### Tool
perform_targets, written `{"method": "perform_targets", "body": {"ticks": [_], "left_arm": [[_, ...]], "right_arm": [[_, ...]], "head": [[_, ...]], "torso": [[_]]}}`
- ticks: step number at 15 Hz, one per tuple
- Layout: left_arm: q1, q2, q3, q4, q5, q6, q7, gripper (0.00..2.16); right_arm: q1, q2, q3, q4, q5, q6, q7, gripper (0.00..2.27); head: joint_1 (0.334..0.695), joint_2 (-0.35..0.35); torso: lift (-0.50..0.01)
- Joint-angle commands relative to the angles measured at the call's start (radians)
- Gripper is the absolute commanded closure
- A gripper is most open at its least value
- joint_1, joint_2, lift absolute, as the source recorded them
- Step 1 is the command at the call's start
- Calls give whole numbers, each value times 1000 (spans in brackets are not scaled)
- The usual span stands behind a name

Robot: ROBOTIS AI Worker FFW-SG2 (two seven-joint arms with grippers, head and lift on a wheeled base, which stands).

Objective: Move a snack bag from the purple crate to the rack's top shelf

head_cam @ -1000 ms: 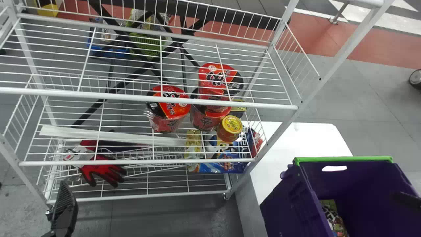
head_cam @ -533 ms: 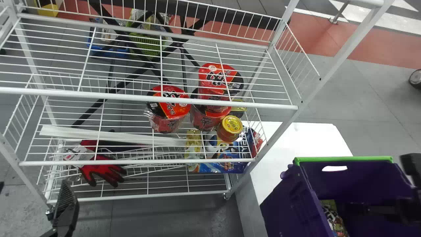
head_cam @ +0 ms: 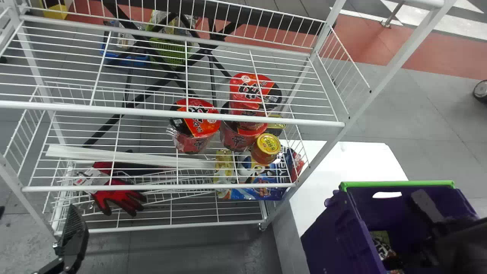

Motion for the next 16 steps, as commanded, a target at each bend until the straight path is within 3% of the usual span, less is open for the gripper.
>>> {"method": "perform_targets", "body": {"ticks": [1,6,9,12,16], "left_arm": [[-3,1,19,8,20,-4,-12,147],[-22,2,54,36,63,-20,-49,147],[-28,2,52,47,71,-26,-66,147],[-28,2,54,50,75,-35,-68,147],[-25,2,60,53,80,-47,-69,147]], "right_arm": [[26,26,2,20,3,17,-49,9],[81,87,-47,61,-12,27,-252,-1],[87,115,-81,61,-101,88,-377,-1],[81,129,-103,61,-204,116,-491,22],[52,152,-93,103,-228,63,-598,29]], "head": [[695,-350],[695,-350],[695,-350],[695,-350],[695,-350]], "torso": [[-455],[-455],[-455],[-455],[-455]]}}
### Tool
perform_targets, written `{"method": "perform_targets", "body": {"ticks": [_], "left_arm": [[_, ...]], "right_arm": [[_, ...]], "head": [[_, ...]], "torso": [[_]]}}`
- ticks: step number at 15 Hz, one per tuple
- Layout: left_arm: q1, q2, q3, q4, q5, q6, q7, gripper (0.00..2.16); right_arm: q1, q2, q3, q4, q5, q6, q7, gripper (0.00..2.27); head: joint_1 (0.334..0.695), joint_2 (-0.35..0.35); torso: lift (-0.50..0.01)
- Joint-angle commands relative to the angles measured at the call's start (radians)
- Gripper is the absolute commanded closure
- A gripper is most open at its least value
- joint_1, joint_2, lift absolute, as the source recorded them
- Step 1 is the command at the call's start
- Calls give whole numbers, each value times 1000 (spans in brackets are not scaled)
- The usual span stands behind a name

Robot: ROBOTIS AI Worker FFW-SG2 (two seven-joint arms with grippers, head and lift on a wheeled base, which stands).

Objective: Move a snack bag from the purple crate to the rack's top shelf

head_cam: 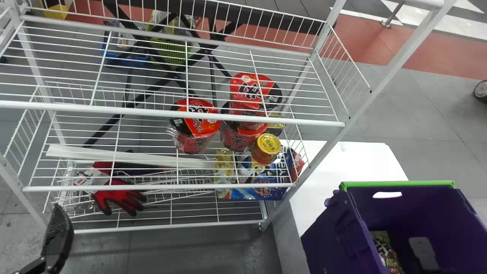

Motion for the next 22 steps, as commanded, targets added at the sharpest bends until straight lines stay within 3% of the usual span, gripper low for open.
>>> {"method": "perform_targets", "body": {"ticks": [1,4,14,18,19,20,22], "left_arm": [[0,0,3,1,3,0,0,147],[0,0,8,2,3,6,-1,147],[-23,0,44,25,39,18,-29,147],[-30,0,57,27,44,18,-41,147],[-30,0,67,28,58,18,-57,147],[-30,0,78,28,65,18,-61,147],[-29,0,89,28,65,15,-61,147]], "right_arm": [[-18,11,1,44,-31,-88,-55,36],[-63,7,2,142,-55,-248,-128,43],[-152,7,62,271,-18,-227,-145,53],[-156,7,62,295,-11,-251,-165,292],[-156,7,62,306,-11,-276,-154,468],[-156,10,62,317,-11,-322,-145,842],[-147,28,54,321,-12,-429,-125,1814]], "head": [[695,-350],[695,-350],[695,-350],[695,-350],[695,-350],[695,-350],[695,-350]], "torso": [[-455],[-455],[-455],[-455],[-455],[-455],[-455]]}}
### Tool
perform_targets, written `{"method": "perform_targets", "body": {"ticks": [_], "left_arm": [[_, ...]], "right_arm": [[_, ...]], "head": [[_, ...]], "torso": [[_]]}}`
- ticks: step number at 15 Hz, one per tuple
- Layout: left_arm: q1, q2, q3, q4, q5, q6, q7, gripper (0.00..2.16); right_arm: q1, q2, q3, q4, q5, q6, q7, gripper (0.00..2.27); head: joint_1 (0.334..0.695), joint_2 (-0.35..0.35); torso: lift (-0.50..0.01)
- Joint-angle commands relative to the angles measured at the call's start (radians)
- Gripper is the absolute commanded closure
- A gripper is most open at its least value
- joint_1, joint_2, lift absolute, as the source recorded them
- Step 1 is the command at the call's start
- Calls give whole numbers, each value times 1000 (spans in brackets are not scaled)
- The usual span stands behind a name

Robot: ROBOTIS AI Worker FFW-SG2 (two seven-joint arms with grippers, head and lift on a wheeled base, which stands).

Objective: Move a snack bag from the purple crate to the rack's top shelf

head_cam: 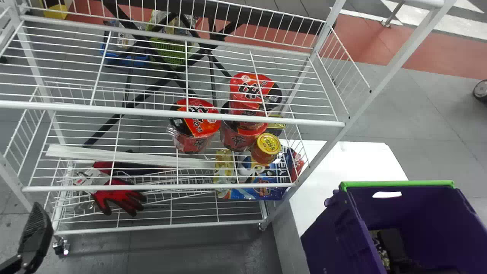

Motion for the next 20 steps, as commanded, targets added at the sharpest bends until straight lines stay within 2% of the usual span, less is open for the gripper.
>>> {"method": "perform_targets", "body": {"ticks": [1,2,7,10,14,17,20], "left_arm": [[3,-2,7,-4,2,5,0,147],[7,-2,7,-7,2,5,2,147],[10,-8,3,-14,-1,8,4,147],[6,-11,-5,-17,-6,29,4,147],[-1,-12,-16,-15,-17,45,14,147],[1,-12,-29,-15,-24,45,23,147],[12,-12,-39,-26,-33,45,27,147]], "right_arm": [[19,14,-18,4,-12,-153,29,2115],[27,14,-28,4,-15,-202,46,2213],[82,9,-51,-77,-1,-199,229,2219],[139,5,-51,-146,48,-135,247,2219],[202,0,-100,-218,48,-104,292,2219],[243,8,-105,-250,38,-144,335,2219],[269,32,-120,-283,37,-187,325,2219]], "head": [[695,-350],[695,-350],[695,-350],[695,-350],[695,-350],[695,-350],[695,-350]], "torso": [[-455],[-455],[-455],[-455],[-455],[-445],[-435]]}}
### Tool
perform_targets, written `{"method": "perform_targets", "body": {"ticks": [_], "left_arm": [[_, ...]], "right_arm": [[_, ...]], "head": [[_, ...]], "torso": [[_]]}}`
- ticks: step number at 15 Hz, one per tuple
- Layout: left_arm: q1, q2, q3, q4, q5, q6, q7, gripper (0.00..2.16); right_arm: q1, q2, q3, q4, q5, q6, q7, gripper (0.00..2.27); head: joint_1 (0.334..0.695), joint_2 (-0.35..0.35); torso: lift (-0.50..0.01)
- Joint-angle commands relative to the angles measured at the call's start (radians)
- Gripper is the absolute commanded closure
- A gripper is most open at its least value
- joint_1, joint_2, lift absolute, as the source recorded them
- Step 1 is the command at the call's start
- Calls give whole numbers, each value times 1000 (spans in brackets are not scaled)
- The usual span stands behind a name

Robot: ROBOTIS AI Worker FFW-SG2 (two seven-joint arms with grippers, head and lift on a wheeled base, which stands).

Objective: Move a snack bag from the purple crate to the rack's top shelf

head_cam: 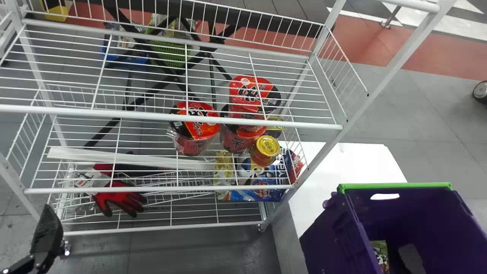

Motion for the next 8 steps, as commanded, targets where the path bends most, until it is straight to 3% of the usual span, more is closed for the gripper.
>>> {"method": "perform_targets", "body": {"ticks": [1,8], "left_arm": [[11,0,-9,-12,-13,0,7,147],[24,0,-25,-26,-35,-3,25,147]], "right_arm": [[31,19,-9,-23,-7,-63,-14,2219],[114,50,-67,-78,-51,-179,5,2219]], "head": [[695,-350],[695,-350]], "torso": [[-431],[-403]]}}
